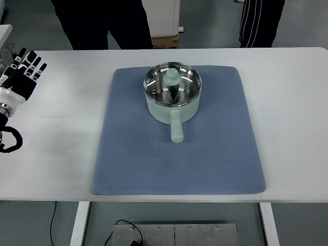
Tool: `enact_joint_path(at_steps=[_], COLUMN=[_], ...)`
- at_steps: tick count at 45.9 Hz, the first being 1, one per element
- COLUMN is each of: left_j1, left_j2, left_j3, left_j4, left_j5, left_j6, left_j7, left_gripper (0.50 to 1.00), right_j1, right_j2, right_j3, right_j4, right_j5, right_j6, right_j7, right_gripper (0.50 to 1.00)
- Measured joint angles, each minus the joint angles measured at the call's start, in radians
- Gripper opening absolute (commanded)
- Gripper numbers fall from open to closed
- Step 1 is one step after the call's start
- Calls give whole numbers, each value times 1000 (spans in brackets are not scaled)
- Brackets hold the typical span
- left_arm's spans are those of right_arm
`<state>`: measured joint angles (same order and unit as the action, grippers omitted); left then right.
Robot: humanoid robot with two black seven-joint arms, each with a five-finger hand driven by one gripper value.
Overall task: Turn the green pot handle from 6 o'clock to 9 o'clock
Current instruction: 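Raise the left hand from its rest pose toward the table, then reach the left hand over the green pot and lower it beside the pot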
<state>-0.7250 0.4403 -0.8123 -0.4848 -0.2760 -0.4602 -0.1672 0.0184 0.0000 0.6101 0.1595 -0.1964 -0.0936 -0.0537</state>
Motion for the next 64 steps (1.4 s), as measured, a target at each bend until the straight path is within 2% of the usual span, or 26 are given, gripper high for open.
enact_joint_path(at_steps=[29, 38, 59, 64], left_j1=[-15, -96, -339, -366], left_j2=[15, 49, 27, -10], left_j3=[7, 24, 182, 243], left_j4=[0, -7, -318, -389], left_j5=[9, 62, 373, 400], left_j6=[6, -5, -5, -12], left_j7=[0, 1, 7, 47], left_gripper=[1000, 1000, 1000, 1000], right_j1=[0, 0, 0, 0], right_j2=[0, 0, 0, 0], right_j3=[0, 0, 0, 0], right_j4=[0, 0, 0, 0], right_j5=[0, 0, 0, 0], right_j6=[0, 0, 0, 0], right_j7=[0, 0, 0, 0], right_gripper=[1000, 1000, 1000, 1000])
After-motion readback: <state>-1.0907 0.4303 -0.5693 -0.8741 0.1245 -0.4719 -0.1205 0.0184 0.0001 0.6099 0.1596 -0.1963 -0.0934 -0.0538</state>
